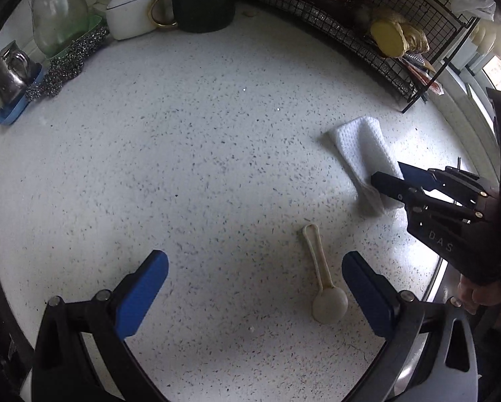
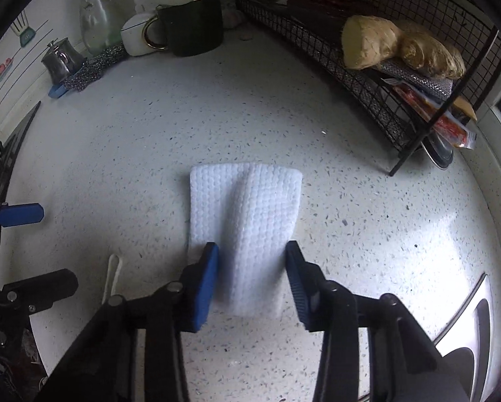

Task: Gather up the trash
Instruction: 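Grasp the white cloth with the right tool while the left tool grasps the white spoon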

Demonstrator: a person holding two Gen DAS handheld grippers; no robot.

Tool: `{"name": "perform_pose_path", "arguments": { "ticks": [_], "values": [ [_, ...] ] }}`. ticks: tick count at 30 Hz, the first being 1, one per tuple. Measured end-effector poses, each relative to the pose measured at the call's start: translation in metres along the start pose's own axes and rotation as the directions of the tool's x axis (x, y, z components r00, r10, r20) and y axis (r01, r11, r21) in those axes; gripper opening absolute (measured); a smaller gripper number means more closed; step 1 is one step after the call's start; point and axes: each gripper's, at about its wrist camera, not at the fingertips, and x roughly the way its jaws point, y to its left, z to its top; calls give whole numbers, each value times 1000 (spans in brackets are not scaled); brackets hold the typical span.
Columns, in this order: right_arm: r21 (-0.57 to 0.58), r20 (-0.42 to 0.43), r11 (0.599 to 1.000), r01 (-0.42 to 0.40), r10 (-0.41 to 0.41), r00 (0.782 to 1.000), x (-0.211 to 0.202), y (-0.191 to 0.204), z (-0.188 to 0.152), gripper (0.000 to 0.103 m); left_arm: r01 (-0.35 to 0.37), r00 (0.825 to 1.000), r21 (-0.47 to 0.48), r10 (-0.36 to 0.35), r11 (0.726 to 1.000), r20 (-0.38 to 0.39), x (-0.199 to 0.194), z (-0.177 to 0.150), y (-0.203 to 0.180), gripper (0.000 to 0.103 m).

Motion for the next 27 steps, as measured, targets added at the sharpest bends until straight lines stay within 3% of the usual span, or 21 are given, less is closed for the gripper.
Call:
{"name": "perform_pose_path", "arguments": {
  "ticks": [4,8,15,20,23,26,27],
  "values": [
    [78,-24,995,-57,59,998,-5,0,-9,8,10,1000,15,-10,1000,-7,-6,-8,-5,103],
    [127,3,990,-56,56,998,-23,-4,-26,7,21,1000,41,-21,999,-17,-6,-9,-15,99],
    [198,40,977,-74,68,997,-49,-24,-40,7,-17,998,80,22,997,-58,13,-5,-35,96],
    [222,35,972,-78,72,997,-47,-38,-50,7,-33,994,92,43,995,-103,30,-3,-51,84],
    [240,36,967,-82,76,996,-47,-42,-53,7,-83,990,108,95,991,-108,34,-2,-59,79],
    [257,41,963,-85,77,996,-49,-45,-56,7,-109,987,97,119,989,-104,34,-1,-62,65],
    [263,42,961,-85,76,996,-51,-46,-58,7,-109,988,95,119,990,-102,33,0,-65,55]
  ]
}}
